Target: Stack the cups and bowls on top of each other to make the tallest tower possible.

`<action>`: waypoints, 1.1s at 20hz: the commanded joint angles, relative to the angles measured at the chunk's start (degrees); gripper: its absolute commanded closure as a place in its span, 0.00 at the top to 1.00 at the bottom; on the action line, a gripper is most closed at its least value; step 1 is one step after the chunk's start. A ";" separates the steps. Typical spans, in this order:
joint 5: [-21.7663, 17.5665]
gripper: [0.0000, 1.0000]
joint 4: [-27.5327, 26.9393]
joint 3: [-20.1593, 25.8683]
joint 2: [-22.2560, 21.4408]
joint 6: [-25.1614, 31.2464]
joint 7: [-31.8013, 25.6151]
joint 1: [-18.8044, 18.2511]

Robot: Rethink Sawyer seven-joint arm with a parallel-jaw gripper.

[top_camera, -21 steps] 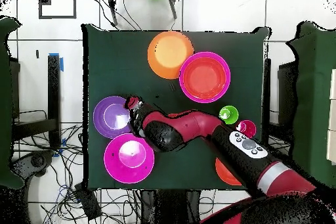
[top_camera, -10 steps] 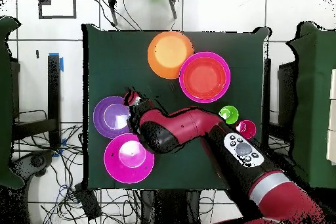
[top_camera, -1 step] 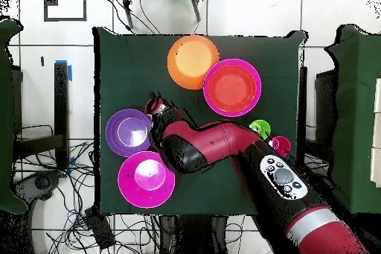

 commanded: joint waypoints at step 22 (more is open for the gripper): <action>3.04 1.00 3.01 -4.52 1.70 6.10 -0.44 0.86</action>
